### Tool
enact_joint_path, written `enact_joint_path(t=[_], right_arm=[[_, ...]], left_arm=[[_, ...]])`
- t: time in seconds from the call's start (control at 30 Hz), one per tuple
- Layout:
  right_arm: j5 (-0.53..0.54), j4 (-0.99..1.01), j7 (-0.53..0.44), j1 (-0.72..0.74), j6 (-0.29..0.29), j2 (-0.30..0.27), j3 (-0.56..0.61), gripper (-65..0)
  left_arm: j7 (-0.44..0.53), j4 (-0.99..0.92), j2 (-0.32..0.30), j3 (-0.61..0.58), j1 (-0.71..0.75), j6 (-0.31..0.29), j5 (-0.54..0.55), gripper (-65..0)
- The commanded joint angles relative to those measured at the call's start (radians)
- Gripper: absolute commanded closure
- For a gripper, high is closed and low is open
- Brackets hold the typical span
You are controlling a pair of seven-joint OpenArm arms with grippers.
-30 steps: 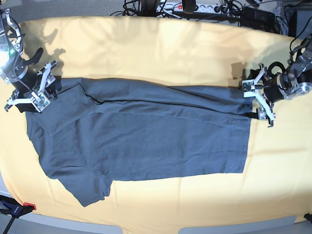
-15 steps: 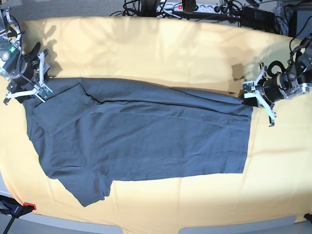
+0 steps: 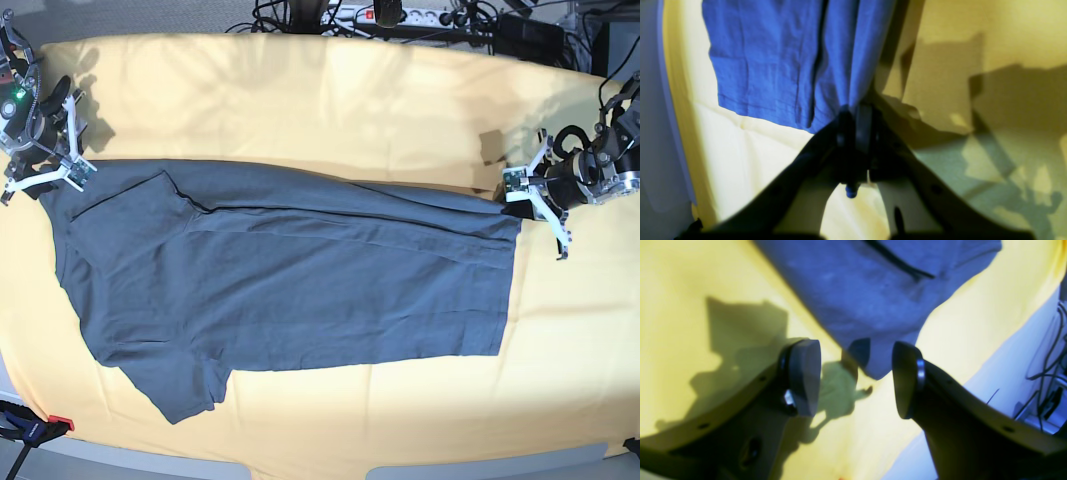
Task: Fold the T-shirt properly
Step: 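Regrasp the folded edge with both grippers and pull it flat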
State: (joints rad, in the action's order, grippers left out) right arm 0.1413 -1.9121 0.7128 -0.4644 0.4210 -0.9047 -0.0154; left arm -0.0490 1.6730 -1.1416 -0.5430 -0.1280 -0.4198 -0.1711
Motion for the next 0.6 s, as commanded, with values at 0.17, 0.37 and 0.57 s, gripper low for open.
enact_joint_path(t=[0.17,0.37,0.57], right_arm=[[-0.027,0.087,-0.089,0.008,-0.021,-0.021,-0.008,-36.0],[-0.051,0.169,-0.180,0.008,-0.021,-0.021,-0.008,-36.0],[-0.075,0.215,-0.216,0.051,-0.050,-0.003,-0.008,-36.0]], left_arm=[[0.004,0.009,-0.028,0.014,-0.019,0.016,0.005,0.0],[0.004,0.009,-0.028,0.014,-0.019,0.016,0.005,0.0],[0.004,0.009,-0.028,0.014,-0.019,0.016,0.005,0.0]])
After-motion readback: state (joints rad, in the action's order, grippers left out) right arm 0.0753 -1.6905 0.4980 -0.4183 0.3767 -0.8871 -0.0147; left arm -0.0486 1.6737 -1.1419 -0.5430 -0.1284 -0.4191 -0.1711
